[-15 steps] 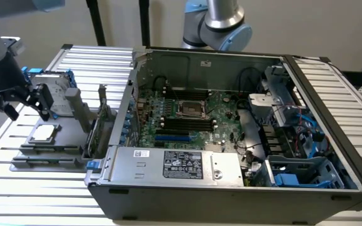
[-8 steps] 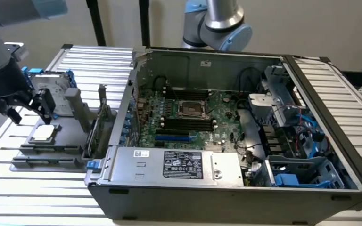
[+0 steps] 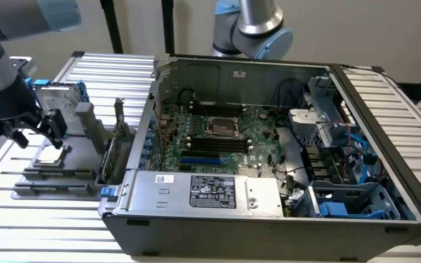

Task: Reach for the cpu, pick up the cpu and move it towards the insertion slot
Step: 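Pick up the cpu and move it towards the insertion slot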

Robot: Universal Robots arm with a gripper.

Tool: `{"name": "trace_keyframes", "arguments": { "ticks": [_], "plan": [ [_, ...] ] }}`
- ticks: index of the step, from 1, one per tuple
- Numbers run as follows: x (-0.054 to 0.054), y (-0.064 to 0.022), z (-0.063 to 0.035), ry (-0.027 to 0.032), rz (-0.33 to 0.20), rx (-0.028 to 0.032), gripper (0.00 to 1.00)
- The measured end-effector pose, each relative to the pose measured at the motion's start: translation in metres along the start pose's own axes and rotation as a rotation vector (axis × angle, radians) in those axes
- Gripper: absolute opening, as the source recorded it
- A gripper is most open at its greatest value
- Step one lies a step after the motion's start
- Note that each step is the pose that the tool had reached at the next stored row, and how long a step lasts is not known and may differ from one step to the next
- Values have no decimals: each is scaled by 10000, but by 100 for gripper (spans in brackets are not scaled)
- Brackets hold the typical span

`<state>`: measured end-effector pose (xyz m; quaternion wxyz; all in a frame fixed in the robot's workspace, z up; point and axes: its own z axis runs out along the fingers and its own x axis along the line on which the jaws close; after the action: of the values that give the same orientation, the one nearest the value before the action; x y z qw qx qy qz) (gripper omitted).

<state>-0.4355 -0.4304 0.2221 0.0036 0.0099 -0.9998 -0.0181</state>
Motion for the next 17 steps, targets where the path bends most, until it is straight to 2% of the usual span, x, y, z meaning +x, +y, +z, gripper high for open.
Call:
{"name": "trace_keyframes", "arguments": {
  "ticks": [11,17],
  "plan": [
    [0,6,201,-10,270,-2,76],
    [14,26,235,-12,298,-3,76]
  ]
}}
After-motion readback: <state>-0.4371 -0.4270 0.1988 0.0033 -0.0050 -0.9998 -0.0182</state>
